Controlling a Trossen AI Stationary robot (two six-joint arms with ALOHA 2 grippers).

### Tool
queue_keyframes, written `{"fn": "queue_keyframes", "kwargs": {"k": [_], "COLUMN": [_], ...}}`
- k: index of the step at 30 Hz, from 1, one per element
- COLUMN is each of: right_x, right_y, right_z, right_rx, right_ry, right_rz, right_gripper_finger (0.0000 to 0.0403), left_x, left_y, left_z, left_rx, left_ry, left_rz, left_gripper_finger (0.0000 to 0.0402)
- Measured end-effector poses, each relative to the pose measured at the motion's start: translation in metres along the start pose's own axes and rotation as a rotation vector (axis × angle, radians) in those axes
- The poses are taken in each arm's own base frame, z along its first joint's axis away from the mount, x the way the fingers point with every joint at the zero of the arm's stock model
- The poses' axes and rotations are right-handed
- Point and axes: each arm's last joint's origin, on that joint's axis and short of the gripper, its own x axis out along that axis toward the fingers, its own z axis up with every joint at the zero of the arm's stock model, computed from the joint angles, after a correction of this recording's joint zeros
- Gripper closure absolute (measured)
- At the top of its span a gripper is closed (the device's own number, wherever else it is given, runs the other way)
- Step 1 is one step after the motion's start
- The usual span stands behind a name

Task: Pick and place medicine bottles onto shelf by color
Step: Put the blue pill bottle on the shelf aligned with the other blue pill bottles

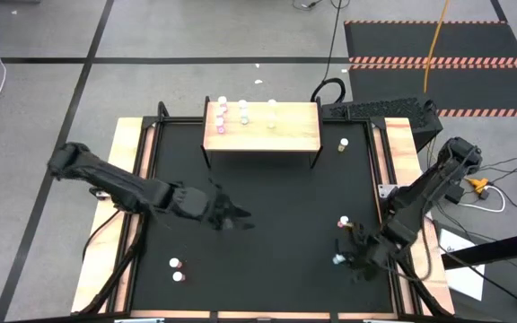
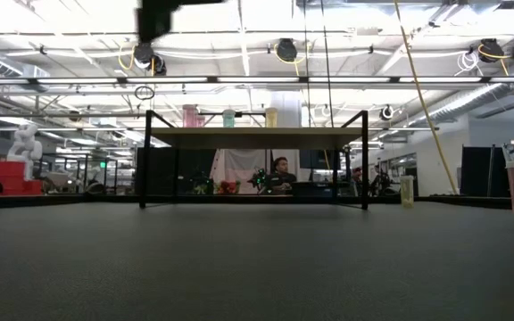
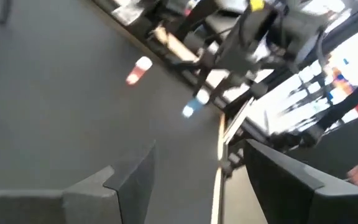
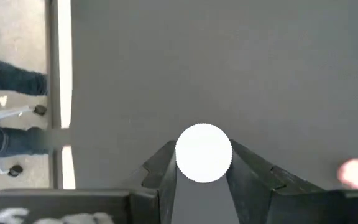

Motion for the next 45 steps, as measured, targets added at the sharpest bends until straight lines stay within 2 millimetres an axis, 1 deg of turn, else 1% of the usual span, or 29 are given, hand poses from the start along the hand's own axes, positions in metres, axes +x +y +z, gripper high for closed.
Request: {"fn": "queue_keyframes", "kwargs": {"k": [5,8,10,13,16,19,21,26,29,32,34,39,42,45], "right_x": [-0.012,-0.021,-0.026,-0.033,-0.039,-0.046,-0.050,-0.059,-0.064,-0.068,-0.070,-0.079,-0.076,-0.071], "right_y": [-0.016,-0.028,-0.035,-0.045,-0.053,-0.065,-0.077,-0.119,-0.150,-0.181,-0.197,-0.225,-0.236,-0.245], "right_z": [0.050,0.083,0.103,0.136,0.167,0.196,0.211,0.241,0.256,0.271,0.282,0.305,0.316,0.325], "right_rx": [0.040,0.102,0.136,0.158,0.160,0.122,0.101,0.019,-0.002,-0.017,-0.032,-0.079,-0.097,-0.106], "right_ry": [-0.080,-0.149,-0.187,-0.241,-0.275,-0.264,-0.241,-0.219,-0.240,-0.263,-0.276,-0.245,-0.235,-0.254], "right_rz": [-0.008,-0.025,-0.041,-0.063,-0.088,-0.099,-0.108,-0.149,-0.162,-0.181,-0.178,-0.206,-0.225,-0.240], "right_gripper_finger": [0.0290,0.0290,0.0290,0.0289,0.0289,0.0289,0.0289,0.0289,0.0289,0.0289,0.0289,0.0289,0.0289,0.0289], "left_x": [-0.051,-0.073,-0.083,-0.088,-0.088,-0.087,-0.093,-0.115,-0.132,-0.143,-0.150,-0.153,-0.149,-0.144], "left_y": [0.005,0.012,0.018,0.027,0.033,0.043,0.053,0.073,0.077,0.081,0.085,0.093,0.098,0.102], "left_z": [0.008,0.007,0.006,0.007,0.013,0.021,0.027,0.048,0.057,0.063,0.066,0.073,0.077,0.082], "left_rx": [0.059,0.095,0.117,0.173,0.239,0.262,0.249,0.180,0.132,0.164,0.159,0.085,0.072,0.115], "left_ry": [0.069,0.102,0.108,0.094,0.094,0.105,0.107,0.029,-0.054,-0.090,-0.120,-0.141,-0.144,-0.127], "left_rz": [0.090,0.185,0.267,0.376,0.409,0.439,0.487,0.578,0.585,0.609,0.630,0.620,0.642,0.633], "left_gripper_finger": [0.0161,0.0161,0.0161,0.0161,0.0161,0.0161,0.0161,0.0161,0.0161,0.0161,0.0161,0.0161,0.0161,0.0161]}}
